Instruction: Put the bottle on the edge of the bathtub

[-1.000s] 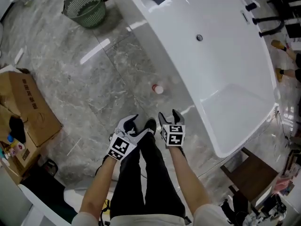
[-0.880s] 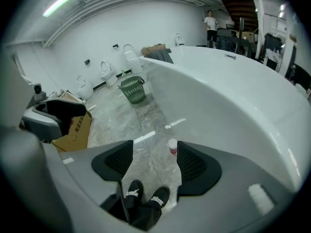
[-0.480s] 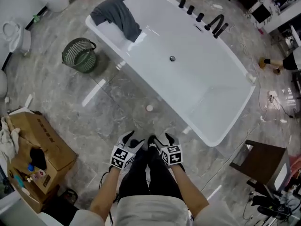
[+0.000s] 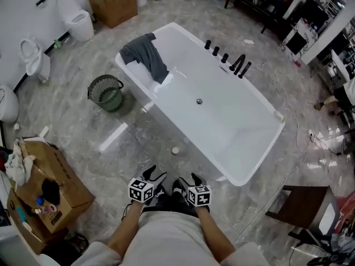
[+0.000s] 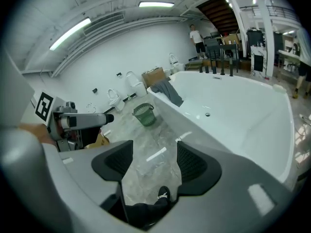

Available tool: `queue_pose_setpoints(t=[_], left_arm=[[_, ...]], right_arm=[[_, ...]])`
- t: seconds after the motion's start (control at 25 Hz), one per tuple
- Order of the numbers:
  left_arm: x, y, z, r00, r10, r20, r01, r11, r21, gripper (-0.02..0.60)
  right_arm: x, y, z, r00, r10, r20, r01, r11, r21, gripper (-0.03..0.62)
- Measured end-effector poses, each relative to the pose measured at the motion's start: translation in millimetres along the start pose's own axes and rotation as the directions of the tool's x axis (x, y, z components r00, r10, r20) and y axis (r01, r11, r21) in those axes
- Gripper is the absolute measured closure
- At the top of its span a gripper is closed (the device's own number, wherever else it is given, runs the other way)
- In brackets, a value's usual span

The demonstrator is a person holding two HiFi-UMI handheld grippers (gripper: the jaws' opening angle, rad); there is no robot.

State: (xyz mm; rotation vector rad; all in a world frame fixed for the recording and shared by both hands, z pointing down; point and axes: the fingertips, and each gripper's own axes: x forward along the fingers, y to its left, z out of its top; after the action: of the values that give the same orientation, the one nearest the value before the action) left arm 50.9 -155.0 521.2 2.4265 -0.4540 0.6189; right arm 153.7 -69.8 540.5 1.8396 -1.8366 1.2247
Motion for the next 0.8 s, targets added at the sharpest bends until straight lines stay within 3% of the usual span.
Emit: queue_pose_setpoints(t=[0.16, 0.52, 0.8], left_arm=[[-10.5, -4.6, 31.4, 1.0, -0.009, 0.011, 0.009, 0.999, 0.033, 0.25], [-3.9, -10.3, 67.4, 0.998, -0.03, 0.052, 0.027, 0.998, 0.06, 0.25], [-5.4, -10.5, 61.1, 0.998, -0.007, 0.063, 0.004, 0.999, 0.047, 0.401]], right_arm=[[-10.9, 22.9, 16.4, 0.999, 0.049, 0.016, -0.048, 0.997, -0.058, 0.309], [-15.5, 26.7, 49.2, 0.996, 0.061, 0.061, -0.053, 0.991, -0.119, 0.311], [-18.2, 18.2, 43.8, 0.997, 0.041, 0.067, -0.035, 0.996, -0.087, 0.403]])
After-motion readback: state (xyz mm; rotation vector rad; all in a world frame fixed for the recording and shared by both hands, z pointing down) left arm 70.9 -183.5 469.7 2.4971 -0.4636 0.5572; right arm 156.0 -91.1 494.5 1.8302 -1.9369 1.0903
